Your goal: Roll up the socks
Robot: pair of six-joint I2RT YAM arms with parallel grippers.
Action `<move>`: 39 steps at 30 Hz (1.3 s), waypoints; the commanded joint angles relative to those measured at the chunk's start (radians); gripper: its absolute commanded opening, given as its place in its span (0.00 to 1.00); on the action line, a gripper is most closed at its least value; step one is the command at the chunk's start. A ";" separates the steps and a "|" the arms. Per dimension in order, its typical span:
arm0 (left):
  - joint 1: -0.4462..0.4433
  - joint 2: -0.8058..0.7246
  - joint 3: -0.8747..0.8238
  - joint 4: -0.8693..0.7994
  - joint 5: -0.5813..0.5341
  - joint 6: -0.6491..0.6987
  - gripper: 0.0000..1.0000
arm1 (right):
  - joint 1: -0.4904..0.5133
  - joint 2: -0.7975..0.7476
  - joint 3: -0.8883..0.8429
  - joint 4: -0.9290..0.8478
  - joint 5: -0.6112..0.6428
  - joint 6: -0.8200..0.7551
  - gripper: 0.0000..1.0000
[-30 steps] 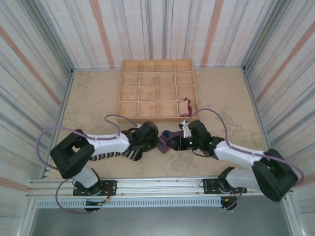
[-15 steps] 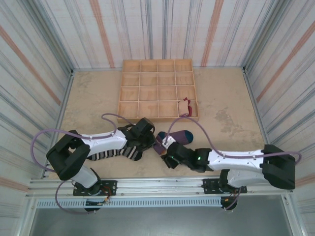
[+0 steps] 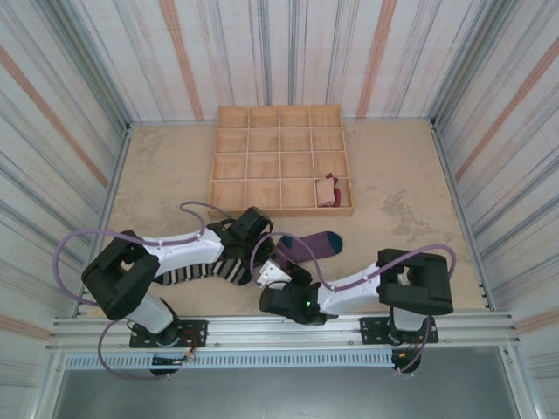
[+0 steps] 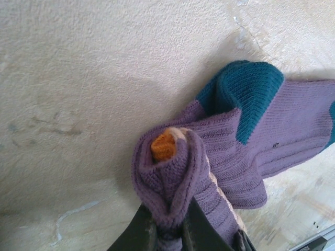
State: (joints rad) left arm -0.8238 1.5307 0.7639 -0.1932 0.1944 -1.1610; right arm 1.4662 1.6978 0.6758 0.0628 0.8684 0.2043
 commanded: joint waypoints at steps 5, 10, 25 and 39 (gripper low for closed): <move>0.014 -0.059 -0.027 -0.037 0.019 0.026 0.06 | -0.033 0.082 0.025 0.005 0.037 0.031 0.37; 0.032 -0.092 -0.059 -0.018 0.025 0.017 0.31 | -0.064 0.073 -0.004 -0.004 -0.051 0.083 0.00; 0.120 -0.272 -0.175 0.100 0.048 0.003 0.76 | -0.155 -0.013 -0.117 0.059 -0.273 0.160 0.00; 0.127 -0.325 -0.204 0.129 0.036 0.017 0.73 | -0.486 -0.243 -0.318 0.244 -0.890 0.240 0.00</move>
State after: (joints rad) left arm -0.6994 1.2186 0.5671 -0.0704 0.2394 -1.1713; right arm 1.0328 1.4570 0.4103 0.4053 0.2115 0.3859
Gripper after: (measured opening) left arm 0.733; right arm 0.080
